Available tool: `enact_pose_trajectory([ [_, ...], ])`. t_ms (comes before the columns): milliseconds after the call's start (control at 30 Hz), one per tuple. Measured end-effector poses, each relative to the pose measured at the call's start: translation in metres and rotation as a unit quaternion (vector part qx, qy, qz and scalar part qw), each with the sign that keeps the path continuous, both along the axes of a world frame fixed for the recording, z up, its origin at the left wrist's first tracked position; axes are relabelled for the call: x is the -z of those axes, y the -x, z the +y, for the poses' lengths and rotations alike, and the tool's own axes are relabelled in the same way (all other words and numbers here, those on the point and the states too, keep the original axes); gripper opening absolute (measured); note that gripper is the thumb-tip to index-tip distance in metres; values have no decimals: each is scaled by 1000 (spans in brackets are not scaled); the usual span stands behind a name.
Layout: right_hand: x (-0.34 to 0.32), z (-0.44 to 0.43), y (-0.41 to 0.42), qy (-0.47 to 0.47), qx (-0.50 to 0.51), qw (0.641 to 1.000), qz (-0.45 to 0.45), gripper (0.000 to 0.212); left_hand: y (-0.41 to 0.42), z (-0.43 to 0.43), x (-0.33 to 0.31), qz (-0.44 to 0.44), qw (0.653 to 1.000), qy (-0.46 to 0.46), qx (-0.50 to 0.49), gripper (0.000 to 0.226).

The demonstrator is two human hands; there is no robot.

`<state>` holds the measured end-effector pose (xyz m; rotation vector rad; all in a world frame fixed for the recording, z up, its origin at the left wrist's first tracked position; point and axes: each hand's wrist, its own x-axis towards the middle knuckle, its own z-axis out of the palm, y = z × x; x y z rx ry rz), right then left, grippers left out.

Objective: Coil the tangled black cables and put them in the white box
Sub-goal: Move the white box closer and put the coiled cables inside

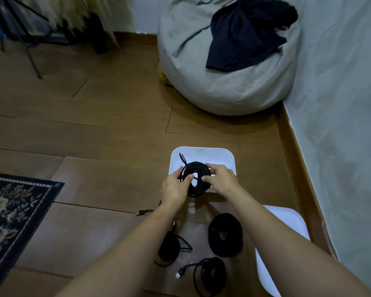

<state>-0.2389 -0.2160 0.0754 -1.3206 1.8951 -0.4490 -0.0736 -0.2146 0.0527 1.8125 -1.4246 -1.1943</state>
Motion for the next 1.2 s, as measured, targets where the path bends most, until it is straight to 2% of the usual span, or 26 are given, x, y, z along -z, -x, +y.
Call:
enact_pose_trajectory([
  [167, 3, -38, -2, 5, -4, 1000, -4, 47, -2, -43, 4, 54, 998, -13, -12, 48],
  [367, 40, -72, -1, -24, 12, 1000, -13, 53, 7, -80, 42, 1, 999, -29, 23, 34],
  [600, 79, -89, 5, -59, 39, 997, -32, 51, 26, -98, 76, -50, 995, -75, 38, 56],
  [800, 94, -102, 7, -59, 54, 996, -49, 47, 31, -113, 96, -81, 994, -70, 30, 50],
  [1067, 100, -106, 4, -65, 34, 997, -26, 51, 32, -119, 104, -70, 994, -78, 13, 38],
  [1200, 95, -98, 2, -73, 19, 997, -23, 55, 28, -112, 96, -79, 991, -104, 17, 51],
])
